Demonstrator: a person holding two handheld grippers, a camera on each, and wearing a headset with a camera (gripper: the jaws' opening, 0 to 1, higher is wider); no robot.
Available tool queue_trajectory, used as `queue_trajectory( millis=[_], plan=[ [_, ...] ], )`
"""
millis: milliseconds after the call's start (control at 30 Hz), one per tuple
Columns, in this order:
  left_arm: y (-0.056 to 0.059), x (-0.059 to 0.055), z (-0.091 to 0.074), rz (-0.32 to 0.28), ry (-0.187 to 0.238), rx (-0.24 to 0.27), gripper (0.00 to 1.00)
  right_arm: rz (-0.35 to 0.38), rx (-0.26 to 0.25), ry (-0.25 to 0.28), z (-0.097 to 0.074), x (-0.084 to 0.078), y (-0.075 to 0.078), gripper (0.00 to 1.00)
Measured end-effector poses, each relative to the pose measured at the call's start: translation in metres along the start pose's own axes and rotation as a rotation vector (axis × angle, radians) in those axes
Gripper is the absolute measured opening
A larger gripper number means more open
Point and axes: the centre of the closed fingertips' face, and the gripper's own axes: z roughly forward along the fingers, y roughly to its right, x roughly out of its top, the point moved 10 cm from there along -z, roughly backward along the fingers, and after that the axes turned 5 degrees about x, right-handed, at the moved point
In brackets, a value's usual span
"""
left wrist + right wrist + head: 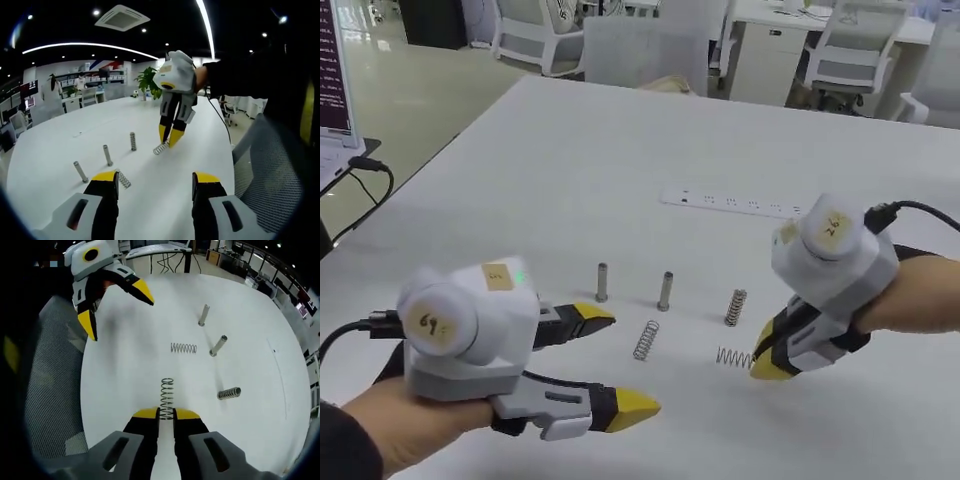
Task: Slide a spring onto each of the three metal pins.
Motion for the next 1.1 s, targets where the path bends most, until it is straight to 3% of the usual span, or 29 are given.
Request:
queue_trajectory(
  millis=[267, 633, 1100],
  plan=[
    [0.003, 0.009, 0.005, 0.032, 0.009, -0.032, 0.46, -0.081, 0.043, 0.009, -0.004, 0.027, -0.02, 0.08],
    [0.009, 0.011, 0.008, 0.063, 0.019, -0.072, 0.35, -0.158, 0.081, 0.032, -0.006, 0.052, -0.037, 0.08],
    [0.015, 0.011, 0.007, 0.102, 0.037, -0.11, 0.19, -0.232, 0.119, 0.032, -0.008, 0.063, -0.046, 0.08]
  ],
)
